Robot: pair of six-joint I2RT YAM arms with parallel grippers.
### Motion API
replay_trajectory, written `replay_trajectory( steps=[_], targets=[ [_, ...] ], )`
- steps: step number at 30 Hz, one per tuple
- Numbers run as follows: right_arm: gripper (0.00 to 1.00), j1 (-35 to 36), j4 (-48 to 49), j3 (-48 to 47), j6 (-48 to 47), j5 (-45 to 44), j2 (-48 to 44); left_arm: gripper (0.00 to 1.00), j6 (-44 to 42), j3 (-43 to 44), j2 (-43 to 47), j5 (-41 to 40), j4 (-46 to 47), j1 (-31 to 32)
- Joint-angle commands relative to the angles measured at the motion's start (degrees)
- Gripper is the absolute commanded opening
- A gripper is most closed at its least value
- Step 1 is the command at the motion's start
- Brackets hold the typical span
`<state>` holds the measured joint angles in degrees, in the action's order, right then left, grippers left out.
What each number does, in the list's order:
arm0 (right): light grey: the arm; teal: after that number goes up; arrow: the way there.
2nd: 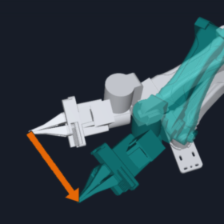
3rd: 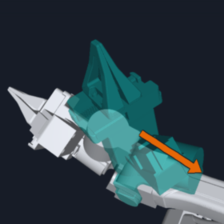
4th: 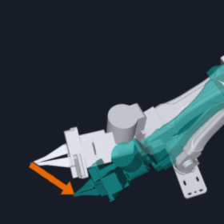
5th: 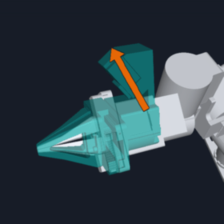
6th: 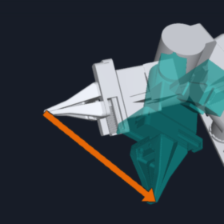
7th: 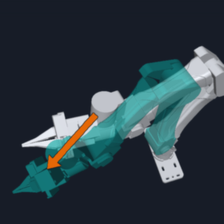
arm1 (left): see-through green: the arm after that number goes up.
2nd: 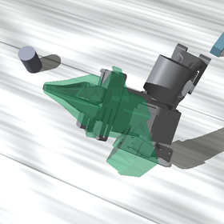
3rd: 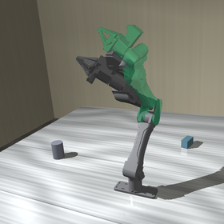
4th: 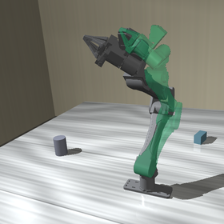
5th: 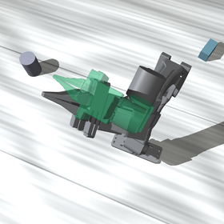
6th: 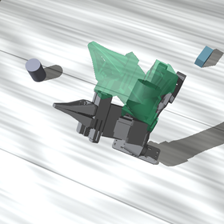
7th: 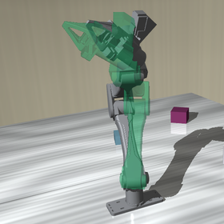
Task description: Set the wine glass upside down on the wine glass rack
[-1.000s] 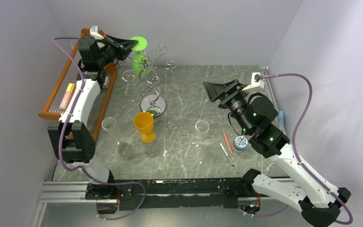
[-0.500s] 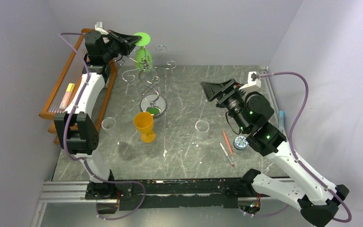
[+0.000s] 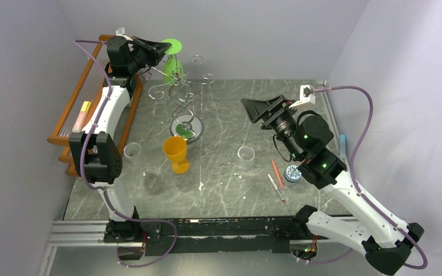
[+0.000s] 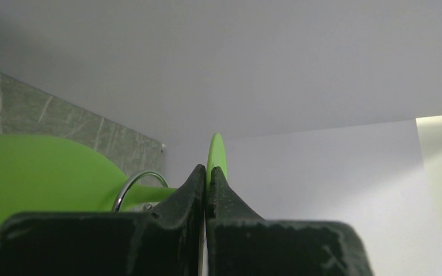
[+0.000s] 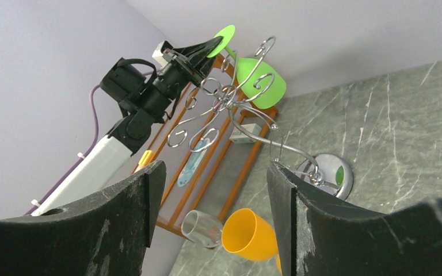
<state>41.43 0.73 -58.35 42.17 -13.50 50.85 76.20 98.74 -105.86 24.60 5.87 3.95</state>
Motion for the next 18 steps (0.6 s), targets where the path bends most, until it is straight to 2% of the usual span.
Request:
replay_trajectory(
  steps=[1,8,18],
  targets=[
    [0.69,0.0,0.5,1.3,-0.8,-0.7,-1.0,0.05,-2.1,0.9,1.6,-3.3,-1.1,-0.4],
    [0.69,-0.1,-0.1,1.5,-0.8,-1.2,-1.5,0.05,-4.9,0.4,3.7,-5.3,-4.5,-1.3],
    [0.69,0.0,-0.4,1.9,0.0,-1.3,-2.1,0.16,-7.9,0.7,5.9,-4.8,-9.4,-3.3]
  ],
)
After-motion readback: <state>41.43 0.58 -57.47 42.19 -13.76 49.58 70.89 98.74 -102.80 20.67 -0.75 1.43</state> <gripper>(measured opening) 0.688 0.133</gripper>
